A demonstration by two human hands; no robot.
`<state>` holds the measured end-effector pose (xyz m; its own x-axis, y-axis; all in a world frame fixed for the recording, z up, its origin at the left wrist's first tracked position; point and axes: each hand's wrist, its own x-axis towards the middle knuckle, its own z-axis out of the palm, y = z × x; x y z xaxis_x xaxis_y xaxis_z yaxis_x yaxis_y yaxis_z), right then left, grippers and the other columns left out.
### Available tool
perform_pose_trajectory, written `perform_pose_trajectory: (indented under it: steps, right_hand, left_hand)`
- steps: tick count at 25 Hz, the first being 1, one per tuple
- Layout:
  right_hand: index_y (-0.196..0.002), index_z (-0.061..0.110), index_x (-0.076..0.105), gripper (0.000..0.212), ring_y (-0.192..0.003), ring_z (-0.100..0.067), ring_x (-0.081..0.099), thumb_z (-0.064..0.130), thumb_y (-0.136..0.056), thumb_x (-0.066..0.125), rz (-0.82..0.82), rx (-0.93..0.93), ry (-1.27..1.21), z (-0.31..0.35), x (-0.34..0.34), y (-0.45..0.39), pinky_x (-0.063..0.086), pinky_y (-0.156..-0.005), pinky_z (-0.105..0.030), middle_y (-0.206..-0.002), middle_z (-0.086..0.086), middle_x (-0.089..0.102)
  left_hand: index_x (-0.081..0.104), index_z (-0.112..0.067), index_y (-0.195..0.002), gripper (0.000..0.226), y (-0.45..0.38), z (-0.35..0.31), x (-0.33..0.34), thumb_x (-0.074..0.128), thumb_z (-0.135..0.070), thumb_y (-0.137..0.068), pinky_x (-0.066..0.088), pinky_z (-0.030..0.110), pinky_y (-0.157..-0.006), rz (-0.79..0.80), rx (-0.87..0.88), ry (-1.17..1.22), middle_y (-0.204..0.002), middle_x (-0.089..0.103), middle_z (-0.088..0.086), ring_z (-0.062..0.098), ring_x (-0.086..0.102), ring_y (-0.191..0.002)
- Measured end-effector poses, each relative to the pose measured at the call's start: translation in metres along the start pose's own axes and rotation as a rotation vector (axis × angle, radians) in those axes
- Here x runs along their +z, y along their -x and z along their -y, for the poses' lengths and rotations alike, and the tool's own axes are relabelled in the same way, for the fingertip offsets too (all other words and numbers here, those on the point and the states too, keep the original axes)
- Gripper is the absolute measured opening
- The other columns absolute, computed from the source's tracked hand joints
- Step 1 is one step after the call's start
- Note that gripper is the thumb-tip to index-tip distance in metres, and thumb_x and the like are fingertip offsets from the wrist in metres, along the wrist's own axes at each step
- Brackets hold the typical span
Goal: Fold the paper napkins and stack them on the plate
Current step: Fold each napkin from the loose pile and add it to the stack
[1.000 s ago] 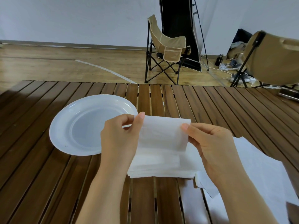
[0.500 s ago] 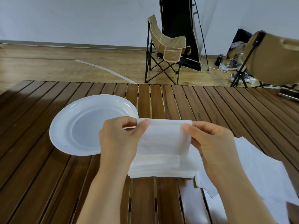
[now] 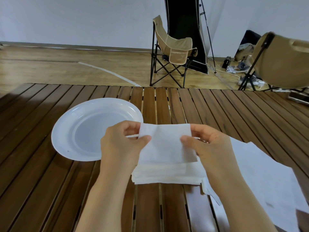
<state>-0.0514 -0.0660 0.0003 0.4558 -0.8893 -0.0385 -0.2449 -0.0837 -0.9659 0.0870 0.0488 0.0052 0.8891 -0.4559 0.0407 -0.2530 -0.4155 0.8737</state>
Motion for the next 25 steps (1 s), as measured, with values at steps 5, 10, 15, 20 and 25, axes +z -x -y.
perform_pose_trajectory:
  steps: [5,10,15,20,25]
  right_hand:
    - [-0.11,0.029,0.058,0.031,-0.078,0.001,0.054,0.02,-0.084,0.072,0.019,-0.065,0.347,-0.015,0.018,-0.001,0.038,-0.062,-0.004,-0.102,0.014,0.059]
    - [-0.124,0.028,0.048,0.05,-0.084,-0.006,0.057,0.019,-0.082,0.073,-0.04,-0.148,0.436,-0.024,0.023,-0.004,0.041,-0.066,-0.011,-0.113,0.007,0.054]
    - [-0.106,0.025,0.053,0.026,-0.085,-0.006,0.056,0.021,-0.086,0.068,-0.096,-0.211,0.438,-0.026,0.022,-0.005,0.041,-0.067,-0.009,-0.11,0.006,0.055]
    - [-0.103,0.021,0.066,0.013,-0.082,-0.005,0.054,0.022,-0.091,0.061,-0.141,-0.279,0.515,-0.028,0.022,-0.006,0.031,-0.063,0.0,-0.108,0.005,0.06]
    - [-0.103,0.019,0.07,0.015,-0.089,-0.012,0.057,0.022,-0.09,0.062,-0.153,-0.296,0.554,-0.033,0.02,-0.009,0.037,-0.072,-0.008,-0.109,0.001,0.062]
  left_hand:
    - [0.054,-0.025,-0.112,0.043,-0.002,0.014,0.008,0.078,-0.018,-0.077,0.036,0.01,-0.054,0.084,-0.083,-0.145,-0.097,0.061,-0.007,0.005,0.054,-0.071]
    - [0.047,-0.022,-0.12,0.053,-0.004,0.019,0.009,0.077,-0.014,-0.077,0.034,0.014,-0.05,0.085,-0.107,-0.164,-0.097,0.059,-0.006,0.006,0.051,-0.068]
    - [0.049,-0.019,-0.129,0.045,-0.003,0.022,0.011,0.064,-0.031,-0.088,0.037,0.023,-0.077,0.04,-0.094,-0.242,-0.118,0.059,0.0,0.009,0.046,-0.089]
    - [0.056,-0.021,-0.126,0.035,-0.004,0.019,0.014,0.054,-0.034,-0.094,0.038,0.021,-0.08,0.054,-0.049,-0.292,-0.119,0.063,-0.002,0.006,0.047,-0.088]
    - [0.058,-0.023,-0.126,0.033,-0.003,0.019,0.013,0.051,-0.034,-0.095,0.037,0.02,-0.076,0.067,-0.054,-0.301,-0.115,0.064,-0.003,0.006,0.047,-0.085]
